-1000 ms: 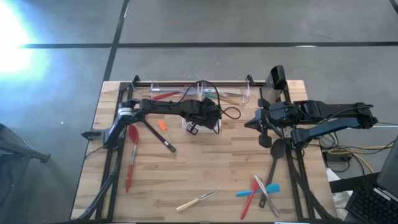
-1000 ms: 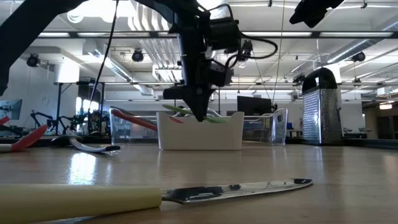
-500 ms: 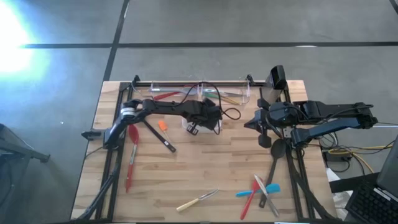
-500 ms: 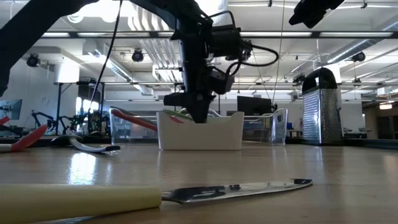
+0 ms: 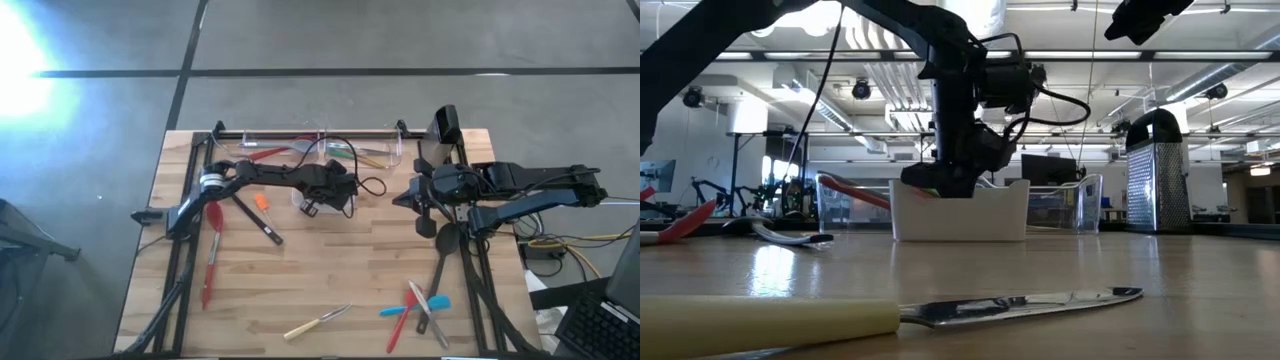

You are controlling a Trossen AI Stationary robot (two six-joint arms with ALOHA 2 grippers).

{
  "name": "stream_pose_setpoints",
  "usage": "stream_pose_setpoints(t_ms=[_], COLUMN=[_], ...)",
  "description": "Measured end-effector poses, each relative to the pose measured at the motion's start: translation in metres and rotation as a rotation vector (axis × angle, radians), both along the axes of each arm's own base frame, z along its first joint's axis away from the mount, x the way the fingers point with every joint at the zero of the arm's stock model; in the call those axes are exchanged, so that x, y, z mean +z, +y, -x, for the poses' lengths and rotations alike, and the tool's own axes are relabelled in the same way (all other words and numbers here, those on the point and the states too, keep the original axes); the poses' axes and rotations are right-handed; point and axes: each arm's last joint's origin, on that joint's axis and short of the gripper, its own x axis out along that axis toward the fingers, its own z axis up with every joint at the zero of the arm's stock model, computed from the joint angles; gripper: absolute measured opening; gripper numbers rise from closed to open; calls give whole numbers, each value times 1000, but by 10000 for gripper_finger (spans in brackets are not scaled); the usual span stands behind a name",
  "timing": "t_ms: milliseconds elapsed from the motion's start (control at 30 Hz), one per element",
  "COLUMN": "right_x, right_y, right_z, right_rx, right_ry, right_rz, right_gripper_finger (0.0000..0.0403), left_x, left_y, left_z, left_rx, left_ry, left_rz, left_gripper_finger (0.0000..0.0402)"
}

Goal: Pick & Place Kitchen Items
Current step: Put the green spatula into the white bin, then put the red serving spoon into the left transparent bin

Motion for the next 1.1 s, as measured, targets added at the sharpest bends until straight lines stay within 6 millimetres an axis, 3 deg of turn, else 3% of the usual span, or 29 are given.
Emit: stream_pose_setpoints(t_ms=[267, 1100], right_x=[0, 0], right_y=[0, 0], right_z=[0, 0], right_rx=[0, 10], right_ry=[0, 3], right_rz=[0, 12], right_gripper_finger=[18, 18], left_x=[4, 32], left_y=[0, -3], left_z=[-2, -1], left_rx=[-16, 24], left_ry=[-3, 19], left_rz=[-13, -97], left_gripper_finger=[153, 214])
